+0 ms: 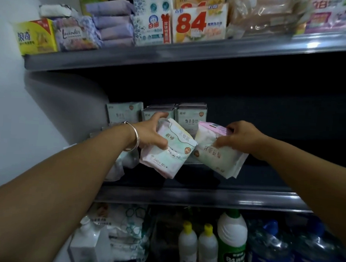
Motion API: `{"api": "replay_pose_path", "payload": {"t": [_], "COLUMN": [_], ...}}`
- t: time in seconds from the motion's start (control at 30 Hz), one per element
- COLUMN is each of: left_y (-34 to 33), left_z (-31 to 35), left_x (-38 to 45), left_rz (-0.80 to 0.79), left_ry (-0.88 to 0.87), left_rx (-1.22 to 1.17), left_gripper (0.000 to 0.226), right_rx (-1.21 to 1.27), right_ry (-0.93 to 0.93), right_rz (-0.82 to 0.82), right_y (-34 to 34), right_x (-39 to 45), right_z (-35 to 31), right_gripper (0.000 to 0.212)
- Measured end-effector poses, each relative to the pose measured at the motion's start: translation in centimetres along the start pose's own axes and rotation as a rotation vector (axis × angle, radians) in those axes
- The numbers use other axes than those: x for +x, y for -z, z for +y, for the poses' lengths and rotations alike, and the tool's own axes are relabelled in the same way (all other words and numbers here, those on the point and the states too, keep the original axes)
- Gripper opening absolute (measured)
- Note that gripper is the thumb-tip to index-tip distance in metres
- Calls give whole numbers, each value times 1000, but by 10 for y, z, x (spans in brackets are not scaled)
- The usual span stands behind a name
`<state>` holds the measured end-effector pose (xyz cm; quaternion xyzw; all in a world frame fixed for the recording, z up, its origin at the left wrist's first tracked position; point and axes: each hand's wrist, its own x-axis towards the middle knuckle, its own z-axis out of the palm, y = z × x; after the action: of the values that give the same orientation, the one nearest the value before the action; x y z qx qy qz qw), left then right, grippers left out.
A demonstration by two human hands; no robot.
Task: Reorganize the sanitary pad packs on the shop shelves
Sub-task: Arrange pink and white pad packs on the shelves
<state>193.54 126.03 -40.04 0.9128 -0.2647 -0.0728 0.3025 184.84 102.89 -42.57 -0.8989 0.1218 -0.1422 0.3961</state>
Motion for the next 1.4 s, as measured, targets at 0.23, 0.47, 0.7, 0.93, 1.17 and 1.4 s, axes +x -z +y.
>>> {"api": "replay_pose_path", "payload": {"t": [0.23, 0.47, 0.7, 0.93, 1.17, 1.4], "left_y": [0, 4, 13, 5, 6, 11], "left_z": [-9, -5, -9, -11, -20, -11], "left_x": [1, 5, 10, 11, 3, 8], "left_rz": [-7, 51, 171, 256, 41, 210], "left_ry": [-17, -3, 11, -207, -168, -66], "left_rx": [-149, -177, -344, -541, -759, -905], "left_gripper": [57, 47, 37, 74, 70, 15], "right_rx": [124, 148, 110, 160, 258, 245], "right_ry": [-39, -46, -119, -147, -131, -101], "right_rz": [23, 3, 48, 89, 166, 170], "right_y": [-8, -9, -3, -10, -15, -23], "right_x": [6, 8, 4, 2, 8, 10], "right_z": [-10, -13, -6, -7, -6, -8], "right_gripper": [41, 43, 37, 39, 42, 40]}}
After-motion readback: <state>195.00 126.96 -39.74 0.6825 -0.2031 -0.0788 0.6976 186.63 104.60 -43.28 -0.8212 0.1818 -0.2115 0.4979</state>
